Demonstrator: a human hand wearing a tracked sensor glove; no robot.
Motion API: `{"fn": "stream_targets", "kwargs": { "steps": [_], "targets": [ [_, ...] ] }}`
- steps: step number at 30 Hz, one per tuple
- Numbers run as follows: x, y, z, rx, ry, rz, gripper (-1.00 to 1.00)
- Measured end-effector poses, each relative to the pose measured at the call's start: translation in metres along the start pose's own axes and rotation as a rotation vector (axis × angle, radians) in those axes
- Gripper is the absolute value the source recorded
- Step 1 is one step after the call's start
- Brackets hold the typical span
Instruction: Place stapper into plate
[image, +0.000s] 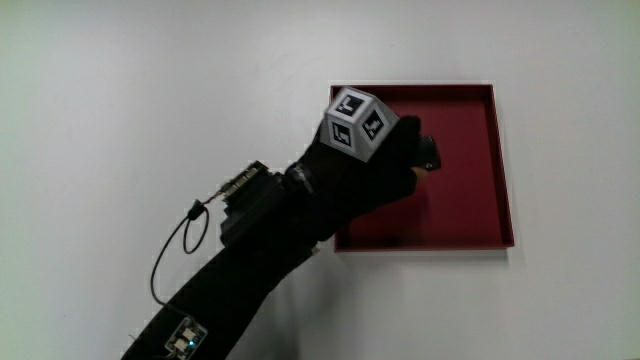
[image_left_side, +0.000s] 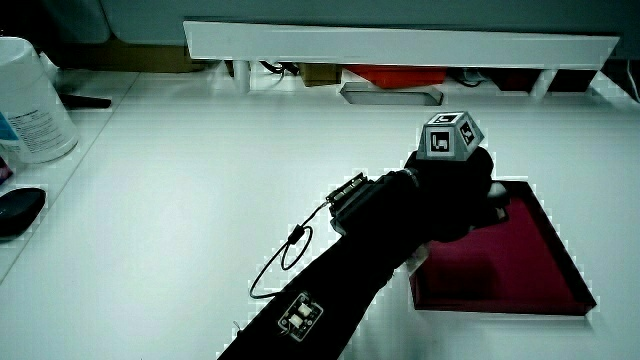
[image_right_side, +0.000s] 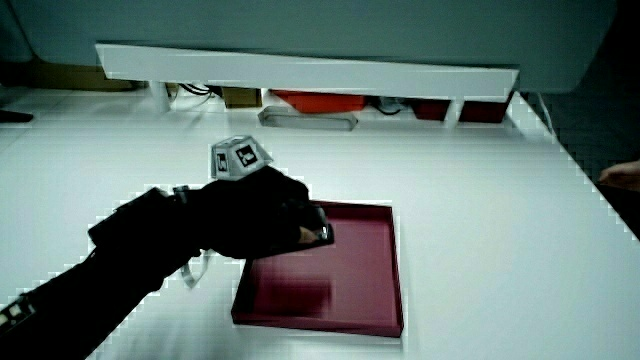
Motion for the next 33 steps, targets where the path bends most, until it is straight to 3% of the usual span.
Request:
{"fn": "stream_targets", "kwargs": {
  "steps": [3, 13, 22, 27, 33],
  "targets": [
    [0.002, 0.005, -0.014, -0.061, -0.033, -0.007, 0.0],
    [0.007, 0.016, -0.048, -0.159, 0.044, -0.005, 0.0],
    [0.005, 0.022, -0.059, -0.181, 0.065, -0.003, 0.0],
    [0.003, 0.022, -0.06, -0.195, 0.049, 0.005, 0.0],
    [-0.001, 0.022, -0.06, -0.185, 0.04, 0.013, -0.35]
  ]
}}
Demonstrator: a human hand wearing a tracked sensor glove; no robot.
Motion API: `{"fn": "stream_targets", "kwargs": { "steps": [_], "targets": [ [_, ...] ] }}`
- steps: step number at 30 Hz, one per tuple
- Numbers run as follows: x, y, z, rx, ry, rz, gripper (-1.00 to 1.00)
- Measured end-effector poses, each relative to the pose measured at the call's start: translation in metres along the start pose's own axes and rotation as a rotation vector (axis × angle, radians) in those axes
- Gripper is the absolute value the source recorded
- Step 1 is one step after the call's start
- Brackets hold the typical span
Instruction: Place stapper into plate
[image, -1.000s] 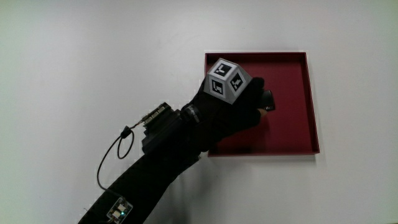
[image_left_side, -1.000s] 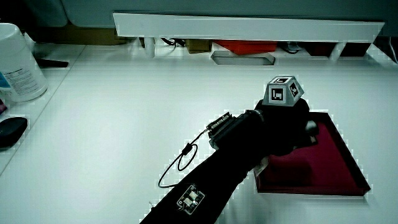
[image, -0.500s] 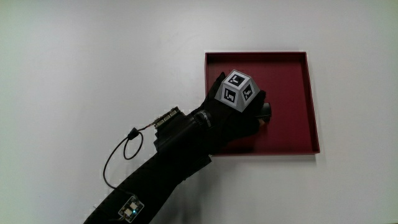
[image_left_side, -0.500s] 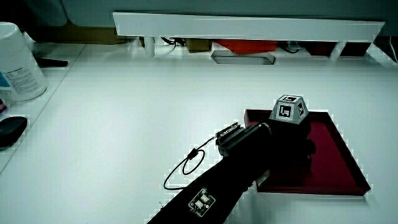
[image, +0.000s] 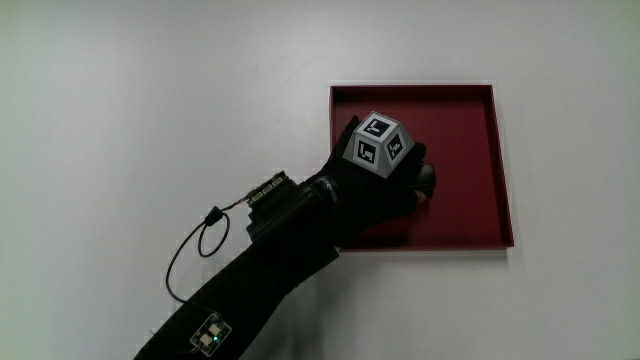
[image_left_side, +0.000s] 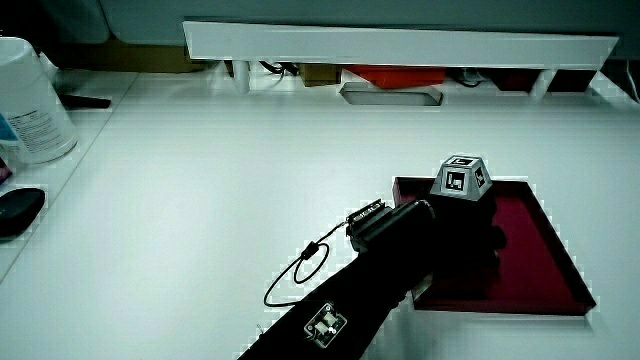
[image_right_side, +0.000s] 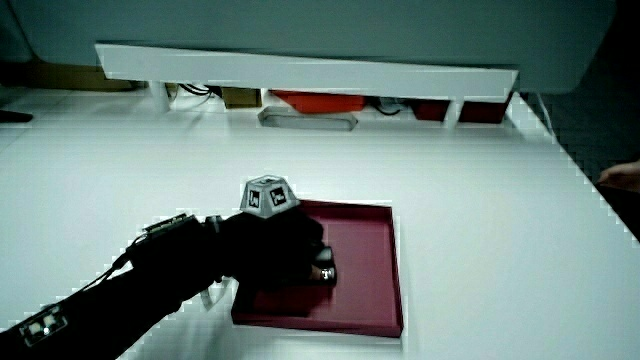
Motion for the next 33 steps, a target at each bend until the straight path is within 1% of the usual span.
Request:
{"fn": "stream_targets", "kwargs": {
  "steps": [2, 4, 5, 6, 7, 8, 11, 14, 16, 17, 18, 19, 20, 21, 22, 24, 25, 27, 28, 30, 31, 32, 33],
  "targets": [
    [-0.001, 0.0, 0.001, -0.015, 0.0, 0.008, -0.47],
    [-0.002, -0.005, 0.006, -0.018, -0.016, 0.016, -0.59],
    [-0.002, -0.008, 0.01, -0.024, -0.005, 0.018, -0.65],
    [-0.004, -0.009, 0.011, -0.032, -0.01, -0.002, -0.71],
    [-0.008, -0.01, 0.011, -0.029, -0.023, 0.001, -0.76],
    [-0.014, -0.009, 0.008, -0.023, -0.046, -0.029, -0.82],
    [-0.013, -0.038, 0.034, -0.068, 0.032, -0.03, -1.0],
    [-0.018, -0.06, 0.049, -0.027, 0.039, -0.03, -1.0],
    [-0.025, -0.071, 0.052, -0.068, -0.036, 0.038, -1.0],
    [-0.019, -0.082, 0.065, -0.057, 0.027, 0.022, -1.0],
    [-0.023, -0.085, 0.064, -0.045, 0.017, 0.017, -1.0],
    [-0.022, -0.091, 0.069, -0.04, 0.024, 0.011, -1.0],
    [-0.022, -0.097, 0.073, -0.026, 0.039, -0.007, -1.0],
    [-0.018, -0.105, 0.081, -0.04, 0.063, 0.014, -1.0],
    [-0.016, -0.112, 0.087, -0.044, 0.068, 0.031, -1.0],
    [-0.017, -0.12, 0.091, -0.054, 0.083, 0.033, -1.0],
    [-0.016, -0.124, 0.093, -0.041, 0.091, 0.028, -1.0],
    [-0.014, -0.13, 0.096, -0.06, 0.106, 0.041, -1.0],
    [-0.013, -0.132, 0.096, -0.056, 0.12, 0.035, -1.0],
    [-0.013, -0.135, 0.095, -0.056, 0.109, 0.03, -1.0],
    [-0.013, -0.134, 0.093, -0.056, 0.108, 0.017, -1.0],
    [-0.013, -0.135, 0.093, -0.064, 0.099, 0.018, -1.0],
    [-0.013, -0.134, 0.092, -0.059, 0.095, 0.016, -1.0]
  ]
}}
